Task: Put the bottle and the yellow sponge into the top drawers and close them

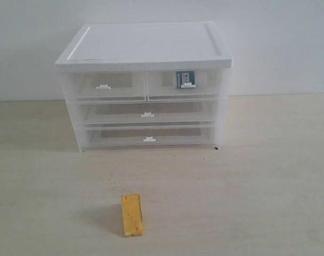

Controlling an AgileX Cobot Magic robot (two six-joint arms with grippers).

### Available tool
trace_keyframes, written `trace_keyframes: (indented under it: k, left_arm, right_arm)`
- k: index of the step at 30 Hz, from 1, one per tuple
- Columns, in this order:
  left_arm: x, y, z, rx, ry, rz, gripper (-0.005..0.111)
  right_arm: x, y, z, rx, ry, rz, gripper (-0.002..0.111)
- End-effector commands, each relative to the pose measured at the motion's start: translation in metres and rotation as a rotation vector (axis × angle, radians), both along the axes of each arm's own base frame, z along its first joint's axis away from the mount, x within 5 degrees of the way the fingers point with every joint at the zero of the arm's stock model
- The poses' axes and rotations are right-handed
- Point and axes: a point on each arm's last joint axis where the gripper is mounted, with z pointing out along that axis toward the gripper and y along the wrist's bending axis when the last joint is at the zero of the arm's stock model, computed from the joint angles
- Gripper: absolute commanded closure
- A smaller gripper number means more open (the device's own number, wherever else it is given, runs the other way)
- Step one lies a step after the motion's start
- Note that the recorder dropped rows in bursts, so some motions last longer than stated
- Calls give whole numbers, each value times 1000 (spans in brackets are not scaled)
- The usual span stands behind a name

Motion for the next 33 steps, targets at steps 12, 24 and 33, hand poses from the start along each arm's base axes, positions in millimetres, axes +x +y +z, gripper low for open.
trace_keyframes:
  k: [12, 24, 33]
  left_arm:
    - [0, 0, -1, 1, -2, 2, 102]
    - [0, 0, -1, 1, -2, 2, 102]
    - [0, 0, -1, 1, -2, 2, 102]
  right_arm:
    - [11, 3, -55, 67, 107, 19, 108]
    - [12, 3, -64, 71, 131, 20, 108]
    - [12, 3, -64, 75, 136, 19, 108]
